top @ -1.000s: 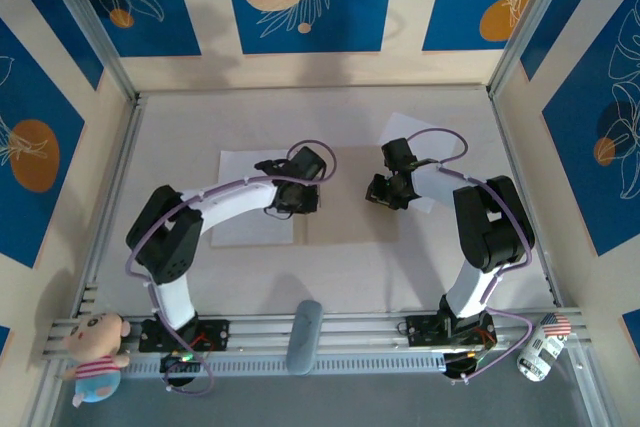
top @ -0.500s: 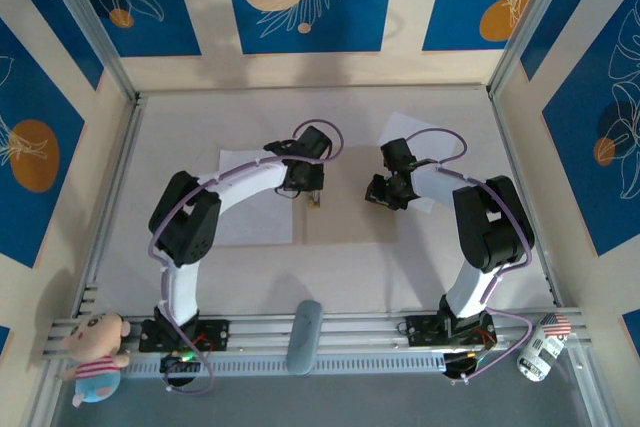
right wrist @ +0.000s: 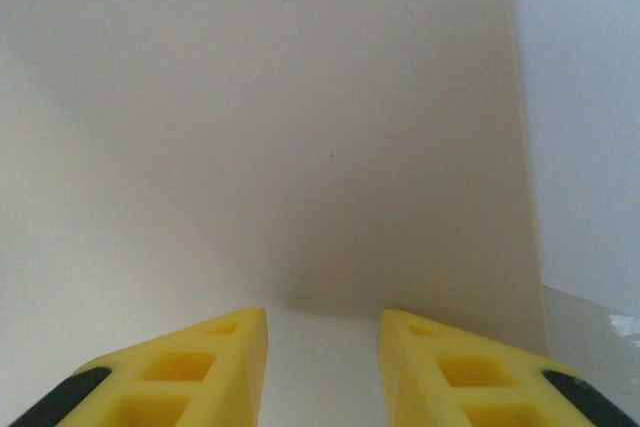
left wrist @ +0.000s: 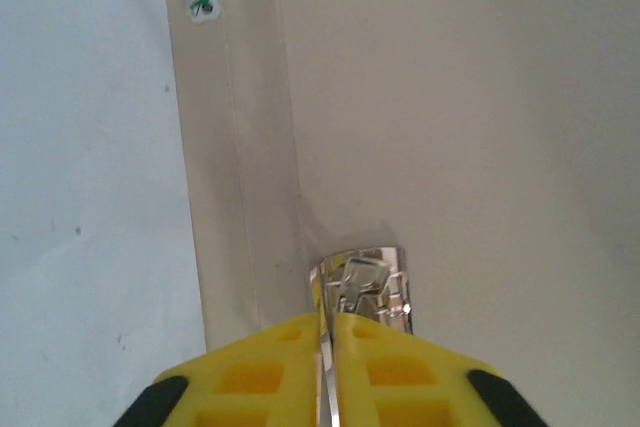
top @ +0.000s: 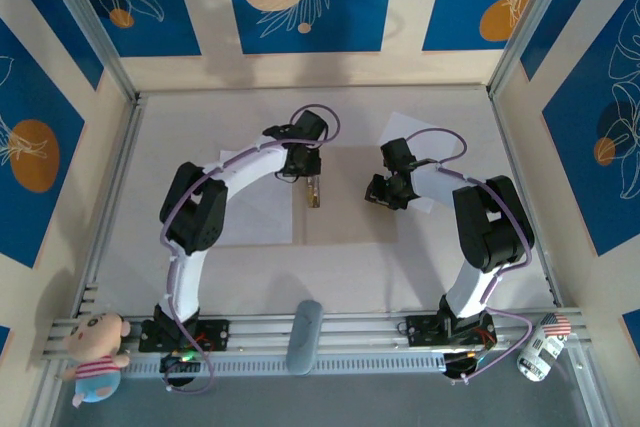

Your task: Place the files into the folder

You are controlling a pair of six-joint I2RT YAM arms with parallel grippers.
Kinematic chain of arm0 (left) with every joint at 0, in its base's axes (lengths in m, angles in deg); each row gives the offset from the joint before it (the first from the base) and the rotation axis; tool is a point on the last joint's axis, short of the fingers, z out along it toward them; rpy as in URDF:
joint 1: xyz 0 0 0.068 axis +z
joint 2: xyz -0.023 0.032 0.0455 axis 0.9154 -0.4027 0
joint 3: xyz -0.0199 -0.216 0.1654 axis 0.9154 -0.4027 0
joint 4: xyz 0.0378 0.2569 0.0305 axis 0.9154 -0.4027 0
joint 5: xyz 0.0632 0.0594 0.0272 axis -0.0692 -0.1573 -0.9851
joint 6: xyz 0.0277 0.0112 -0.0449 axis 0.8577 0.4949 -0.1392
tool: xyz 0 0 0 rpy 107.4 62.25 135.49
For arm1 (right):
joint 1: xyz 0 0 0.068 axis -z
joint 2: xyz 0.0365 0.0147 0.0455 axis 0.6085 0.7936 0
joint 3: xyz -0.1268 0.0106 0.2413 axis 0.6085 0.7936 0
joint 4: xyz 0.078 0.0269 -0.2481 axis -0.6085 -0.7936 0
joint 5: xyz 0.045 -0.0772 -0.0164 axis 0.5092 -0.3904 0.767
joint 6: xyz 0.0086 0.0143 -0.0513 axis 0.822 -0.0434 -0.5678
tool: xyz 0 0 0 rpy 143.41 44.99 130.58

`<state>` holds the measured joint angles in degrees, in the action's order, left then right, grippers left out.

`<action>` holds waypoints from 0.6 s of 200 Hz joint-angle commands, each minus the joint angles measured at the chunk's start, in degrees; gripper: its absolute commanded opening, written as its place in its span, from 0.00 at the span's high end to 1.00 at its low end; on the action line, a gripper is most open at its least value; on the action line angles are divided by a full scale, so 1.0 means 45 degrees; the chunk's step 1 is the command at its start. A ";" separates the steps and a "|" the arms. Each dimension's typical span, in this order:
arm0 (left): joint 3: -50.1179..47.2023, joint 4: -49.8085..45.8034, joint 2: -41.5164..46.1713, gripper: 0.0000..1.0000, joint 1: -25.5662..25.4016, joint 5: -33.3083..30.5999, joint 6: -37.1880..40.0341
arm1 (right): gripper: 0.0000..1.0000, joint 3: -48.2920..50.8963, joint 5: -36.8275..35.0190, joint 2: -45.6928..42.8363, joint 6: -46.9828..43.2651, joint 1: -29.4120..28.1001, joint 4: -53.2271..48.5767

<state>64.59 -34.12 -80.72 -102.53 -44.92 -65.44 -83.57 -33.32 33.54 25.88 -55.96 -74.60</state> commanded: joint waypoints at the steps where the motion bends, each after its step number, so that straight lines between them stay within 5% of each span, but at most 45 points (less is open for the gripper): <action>1: 0.0086 -0.0688 0.0791 0.83 0.0182 -0.0149 0.0144 | 0.64 -0.0301 0.0431 0.0281 -0.0133 -0.0165 -0.0438; 120: -0.6191 0.0953 0.4079 0.73 0.1366 -0.0057 -0.1129 | 0.63 -0.1338 0.0862 0.1156 0.0181 -0.1229 -0.0486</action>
<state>40.95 -31.25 -65.10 -98.18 -45.12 -68.68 -87.48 -31.59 36.69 26.12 -59.87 -75.19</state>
